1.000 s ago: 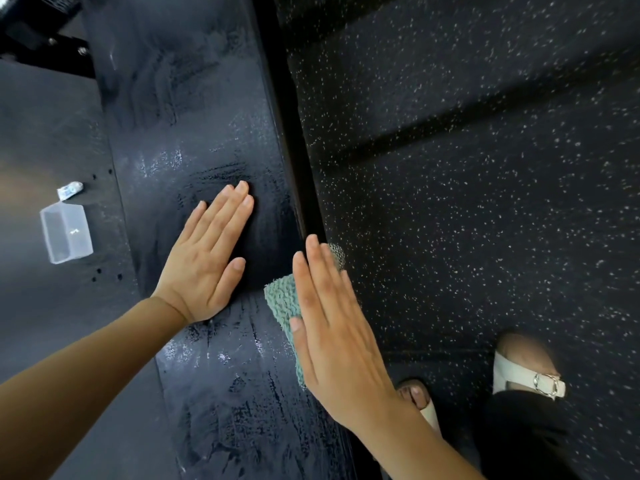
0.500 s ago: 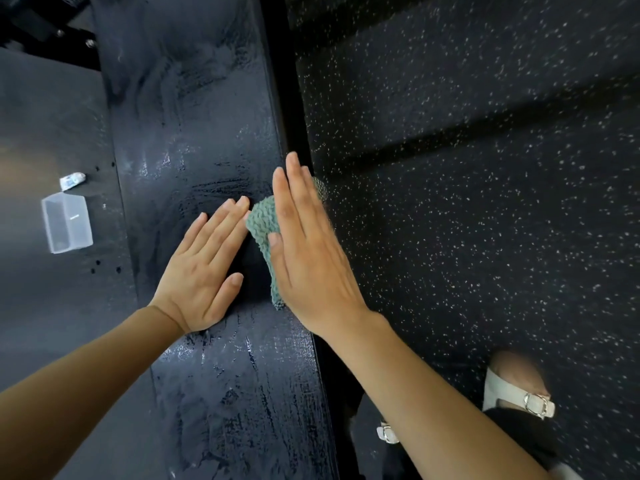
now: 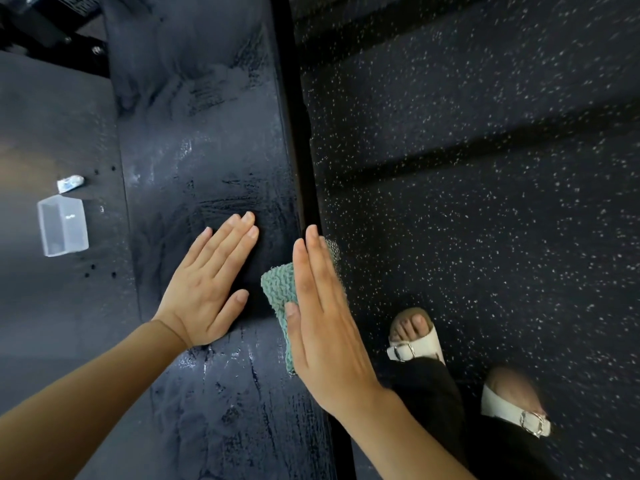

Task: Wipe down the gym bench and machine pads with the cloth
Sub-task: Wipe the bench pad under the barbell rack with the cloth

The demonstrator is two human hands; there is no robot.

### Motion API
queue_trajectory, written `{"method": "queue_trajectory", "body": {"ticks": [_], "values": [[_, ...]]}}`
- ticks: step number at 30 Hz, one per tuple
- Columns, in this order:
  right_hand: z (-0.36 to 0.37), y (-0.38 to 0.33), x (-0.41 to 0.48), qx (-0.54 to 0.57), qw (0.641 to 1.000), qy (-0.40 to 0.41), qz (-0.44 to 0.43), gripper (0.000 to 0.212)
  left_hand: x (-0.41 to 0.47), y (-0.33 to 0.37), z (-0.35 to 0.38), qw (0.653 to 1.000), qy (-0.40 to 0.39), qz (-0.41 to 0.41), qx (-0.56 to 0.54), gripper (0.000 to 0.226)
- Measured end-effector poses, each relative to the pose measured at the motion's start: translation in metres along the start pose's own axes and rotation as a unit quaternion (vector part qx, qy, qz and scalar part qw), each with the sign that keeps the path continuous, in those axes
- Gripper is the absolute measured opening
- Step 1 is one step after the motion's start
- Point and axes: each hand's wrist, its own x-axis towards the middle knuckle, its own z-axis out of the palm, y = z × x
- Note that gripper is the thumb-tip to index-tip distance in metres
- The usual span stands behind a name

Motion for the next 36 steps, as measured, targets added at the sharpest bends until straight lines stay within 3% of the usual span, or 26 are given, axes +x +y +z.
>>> {"method": "queue_trajectory", "body": {"ticks": [13, 20, 28, 36], "values": [[-0.016, 0.0, 0.106, 0.012, 0.999, 0.027, -0.016, 0.059, 0.0, 0.002, -0.001, 1.0, 0.001, -0.02, -0.007, 0.067], [-0.02, -0.001, 0.086, -0.022, 1.0, -0.001, -0.017, 0.06, 0.0, 0.003, -0.005, 0.999, -0.021, -0.035, -0.01, 0.067], [-0.013, -0.007, 0.052, -0.042, 0.999, -0.006, 0.006, 0.061, 0.013, -0.038, -0.032, 0.992, -0.091, 0.073, 0.043, 0.062], [-0.015, -0.008, 0.098, -0.023, 0.999, 0.024, 0.006, 0.06, 0.065, -0.073, -0.04, 0.996, -0.048, 0.06, 0.042, 0.059]]}}
